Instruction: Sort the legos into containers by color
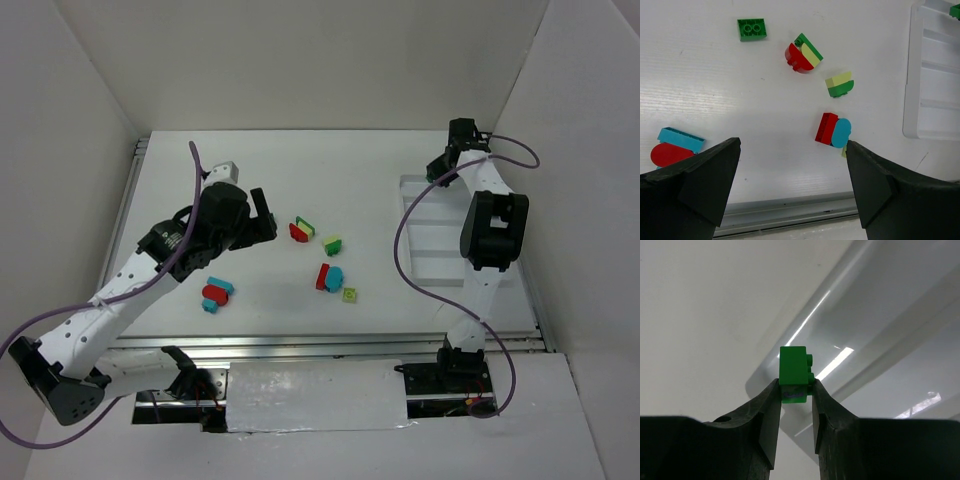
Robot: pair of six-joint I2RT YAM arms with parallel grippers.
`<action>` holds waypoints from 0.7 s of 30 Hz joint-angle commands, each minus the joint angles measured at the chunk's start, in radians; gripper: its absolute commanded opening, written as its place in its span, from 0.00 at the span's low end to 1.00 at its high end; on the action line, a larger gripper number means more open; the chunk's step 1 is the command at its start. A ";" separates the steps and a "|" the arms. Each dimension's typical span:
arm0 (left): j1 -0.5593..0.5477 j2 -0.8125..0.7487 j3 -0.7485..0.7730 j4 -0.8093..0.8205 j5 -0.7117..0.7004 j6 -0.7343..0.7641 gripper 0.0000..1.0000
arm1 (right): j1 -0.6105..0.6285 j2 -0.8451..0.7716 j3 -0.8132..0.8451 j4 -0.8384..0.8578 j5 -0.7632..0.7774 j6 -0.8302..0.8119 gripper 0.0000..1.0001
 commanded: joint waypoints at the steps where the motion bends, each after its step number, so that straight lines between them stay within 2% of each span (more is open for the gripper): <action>1: 0.008 0.013 0.023 0.002 -0.019 0.032 0.99 | -0.008 -0.034 -0.008 -0.027 0.035 -0.007 0.03; 6: 0.016 0.047 0.033 0.005 -0.011 0.033 0.99 | -0.012 -0.033 -0.019 -0.015 0.028 -0.024 0.34; 7: 0.017 0.054 0.033 0.010 -0.010 0.033 1.00 | -0.012 -0.031 -0.016 -0.015 0.026 -0.030 0.41; 8: 0.020 0.058 0.031 0.013 -0.008 0.032 0.99 | -0.014 -0.033 -0.016 -0.013 0.028 -0.033 0.55; 10: 0.031 0.067 0.025 0.025 -0.005 0.032 1.00 | -0.015 -0.042 -0.016 -0.016 0.031 -0.033 0.64; 11: 0.036 0.070 0.025 0.033 -0.001 0.027 0.99 | -0.015 -0.048 -0.018 -0.013 0.028 -0.033 0.74; 17: 0.155 0.131 -0.001 0.094 0.097 0.029 0.99 | -0.011 -0.132 -0.051 -0.018 0.000 -0.037 0.74; 20: 0.240 0.220 0.034 0.111 0.118 0.044 0.99 | 0.035 -0.264 -0.135 0.011 -0.009 -0.089 0.76; 21: 0.249 0.282 0.071 0.111 0.114 0.050 1.00 | 0.079 -0.346 -0.160 0.020 -0.008 -0.109 0.99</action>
